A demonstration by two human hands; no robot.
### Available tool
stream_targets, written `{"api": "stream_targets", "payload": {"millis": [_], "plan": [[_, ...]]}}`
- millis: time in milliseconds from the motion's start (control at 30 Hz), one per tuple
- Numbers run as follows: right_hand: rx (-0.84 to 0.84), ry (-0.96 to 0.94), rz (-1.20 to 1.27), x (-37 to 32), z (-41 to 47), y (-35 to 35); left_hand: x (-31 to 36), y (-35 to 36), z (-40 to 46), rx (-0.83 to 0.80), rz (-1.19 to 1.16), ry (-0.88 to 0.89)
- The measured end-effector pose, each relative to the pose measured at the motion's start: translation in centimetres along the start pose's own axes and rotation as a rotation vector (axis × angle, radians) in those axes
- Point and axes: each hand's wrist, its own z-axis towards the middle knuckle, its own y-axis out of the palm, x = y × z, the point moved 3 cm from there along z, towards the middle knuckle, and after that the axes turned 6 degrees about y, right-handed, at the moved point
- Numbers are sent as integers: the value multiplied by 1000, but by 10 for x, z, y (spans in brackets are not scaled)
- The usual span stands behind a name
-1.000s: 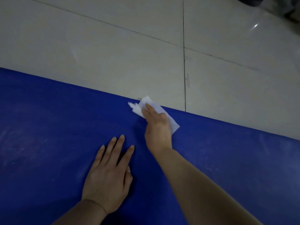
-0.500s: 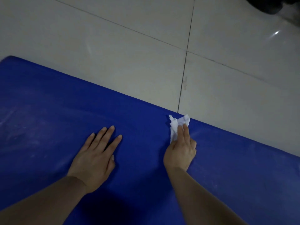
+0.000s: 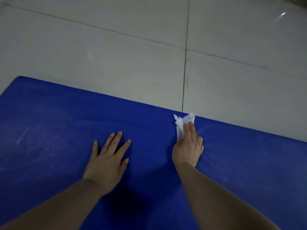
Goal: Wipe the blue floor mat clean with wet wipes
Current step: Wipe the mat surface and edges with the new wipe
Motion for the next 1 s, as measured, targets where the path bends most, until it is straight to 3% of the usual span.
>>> {"api": "stream_targets", "payload": {"millis": [200, 300, 400, 600, 667, 767, 900, 1000], "plan": [[91, -35, 135, 0, 0, -4, -3, 20, 3, 205, 6, 54], [49, 242, 453, 5, 3, -19, -4, 19, 3, 214, -37, 56], [211, 464, 547, 10, -6, -58, -4, 19, 3, 203, -67, 64], [528, 510, 433, 41, 18, -115, -2, 19, 4, 215, -78, 82], [405, 498, 442, 43, 33, -101, -2, 19, 5, 249, -67, 81], [65, 403, 263, 22, 25, -51, -3, 20, 7, 269, -31, 80], [-24, 34, -44, -37, -43, 15, -4, 23, 7, 279, -8, 70], [-141, -261, -72, -59, -82, 26, -7, 21, 8, 293, 1, 69]]}}
